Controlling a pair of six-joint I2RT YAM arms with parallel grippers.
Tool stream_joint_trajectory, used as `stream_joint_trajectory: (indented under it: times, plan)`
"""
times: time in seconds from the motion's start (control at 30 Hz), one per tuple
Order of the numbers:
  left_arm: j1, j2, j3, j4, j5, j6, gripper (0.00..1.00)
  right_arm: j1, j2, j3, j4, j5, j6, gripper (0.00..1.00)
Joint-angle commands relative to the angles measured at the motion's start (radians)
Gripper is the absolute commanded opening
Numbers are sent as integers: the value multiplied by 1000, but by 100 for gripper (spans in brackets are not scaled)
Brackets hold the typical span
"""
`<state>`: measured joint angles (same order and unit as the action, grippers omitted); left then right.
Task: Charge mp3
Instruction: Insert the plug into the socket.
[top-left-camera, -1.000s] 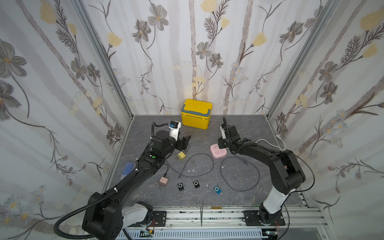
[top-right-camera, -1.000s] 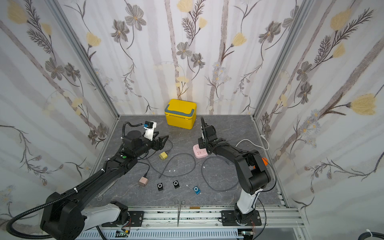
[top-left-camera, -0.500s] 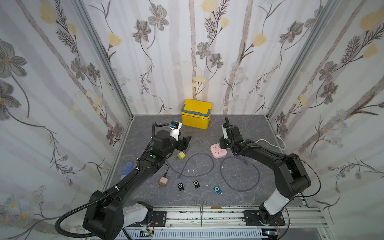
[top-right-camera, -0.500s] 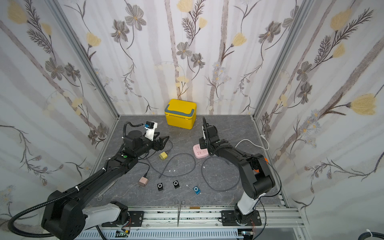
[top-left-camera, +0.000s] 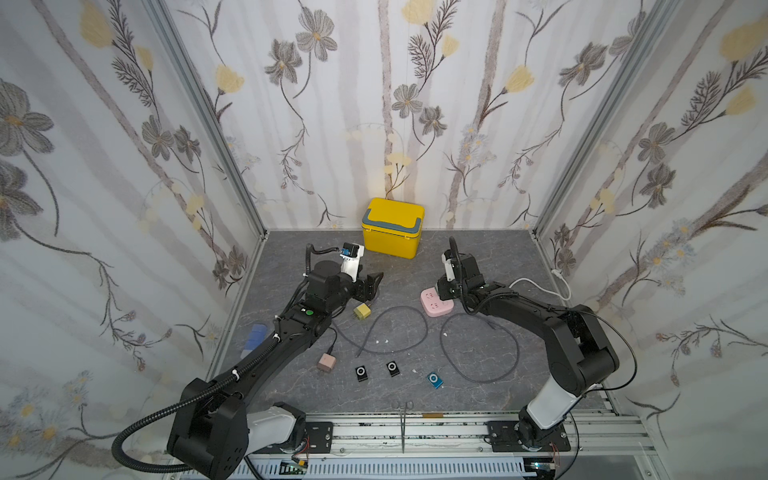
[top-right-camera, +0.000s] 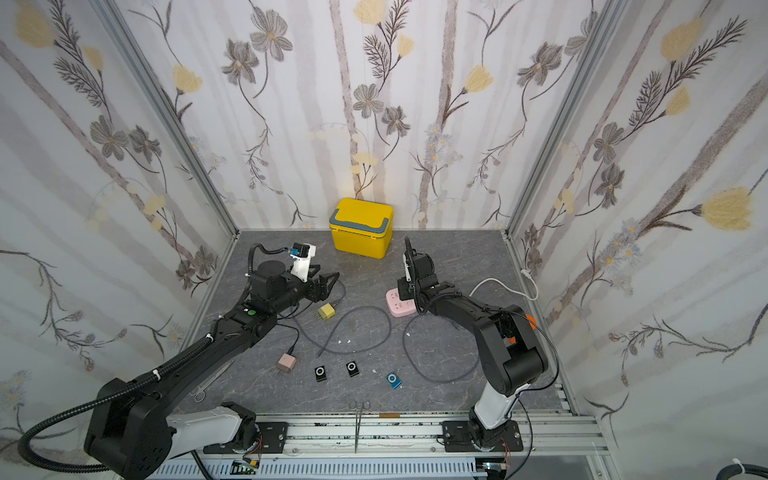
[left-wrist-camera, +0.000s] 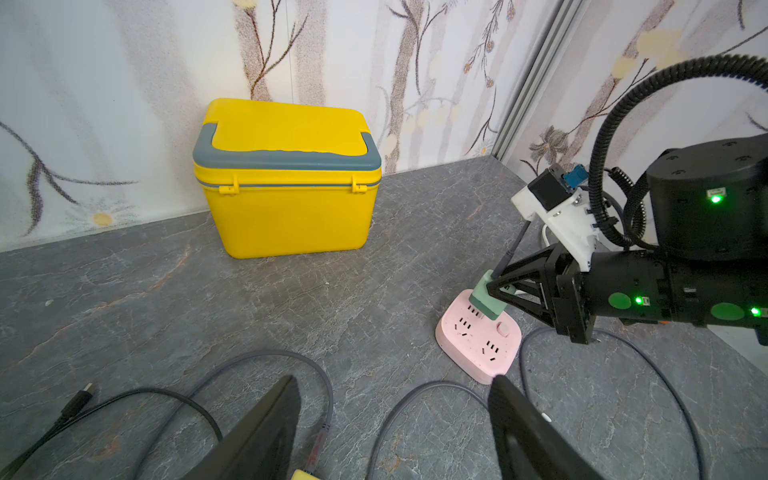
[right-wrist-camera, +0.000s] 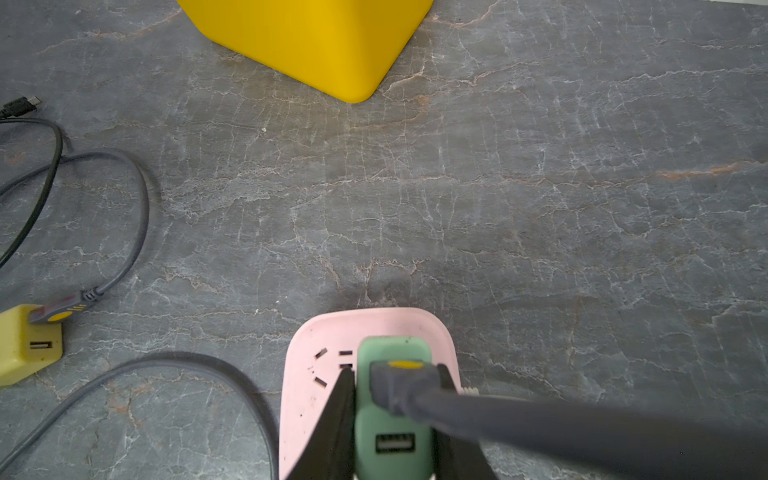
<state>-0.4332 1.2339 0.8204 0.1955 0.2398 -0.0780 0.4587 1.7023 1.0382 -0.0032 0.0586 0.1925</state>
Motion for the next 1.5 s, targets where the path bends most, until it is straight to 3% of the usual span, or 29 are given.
stream_joint_trajectory:
  times: [0.0,0.47,1.47]
  plan:
    - [1,6,2,35,12,2,74,1,-11,-14,67,16,-10,0]
    - [0,15,5,40,15,1,74,-1,-3,-32,108,27,-16,0]
    - [1,20,19,36,21,4,74,14,50,7,-20,22,-79,0]
